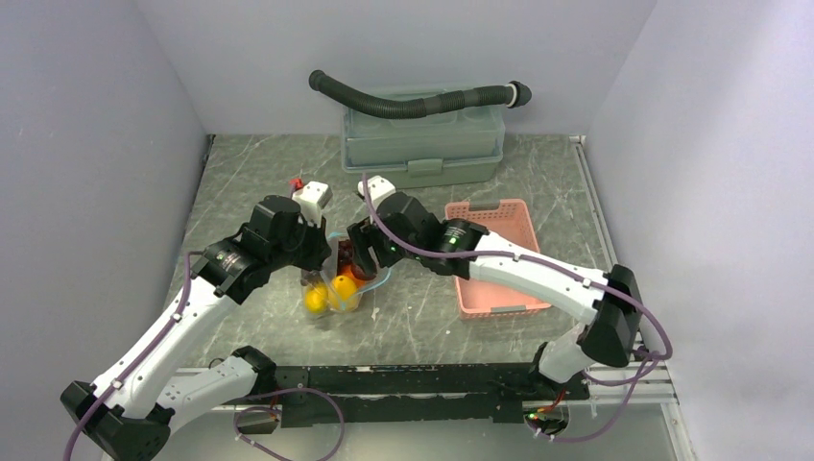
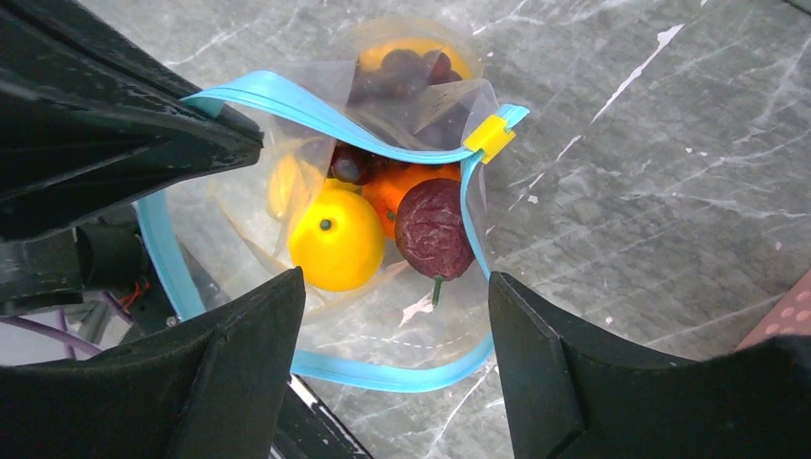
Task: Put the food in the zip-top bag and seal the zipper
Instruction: Place the fake fruit in the zipper food storage bag, then adjust the zipper food storage bag at the center of the board.
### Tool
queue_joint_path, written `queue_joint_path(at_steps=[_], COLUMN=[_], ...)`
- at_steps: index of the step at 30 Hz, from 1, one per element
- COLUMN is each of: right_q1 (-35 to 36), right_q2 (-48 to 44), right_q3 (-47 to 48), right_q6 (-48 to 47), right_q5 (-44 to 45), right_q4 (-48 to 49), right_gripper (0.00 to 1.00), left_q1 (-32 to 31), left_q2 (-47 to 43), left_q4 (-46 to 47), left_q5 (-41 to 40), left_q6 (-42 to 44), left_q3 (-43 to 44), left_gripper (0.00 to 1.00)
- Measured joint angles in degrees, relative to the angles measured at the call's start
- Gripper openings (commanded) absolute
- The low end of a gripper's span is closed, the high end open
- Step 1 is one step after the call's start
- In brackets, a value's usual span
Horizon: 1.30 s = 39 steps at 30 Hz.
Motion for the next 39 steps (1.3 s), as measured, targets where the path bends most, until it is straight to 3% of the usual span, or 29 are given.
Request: queue_joint_path(at_steps=[11, 27, 33, 39], right_q1=[0.0, 0.0, 0.0, 0.0], right_q2=[-8.0, -4.2, -1.7, -0.8], right_q3=[-3.9, -10.5, -10.7, -10.7], right_q6=[3.8, 14.9, 18.5, 21.4], right_q5=[3.5, 6.7, 7.1, 7.8], right_q4=[0.7, 1.3, 1.5, 1.5], right_gripper=[0.70, 0.56, 0.43, 0.11], left_q1=[0.0, 0.0, 0.0, 0.0], left_q2=[0.0, 0.0, 0.0, 0.0], left_q4=[0.0, 0.0, 0.0, 0.0], left_q5=[0.0, 0.0, 0.0, 0.0], left_q6=[0.0, 0.0, 0.0, 0.0], left_q3=[0.0, 0.0, 0.0, 0.0], left_gripper=[0.00, 0.00, 0.00, 0.00])
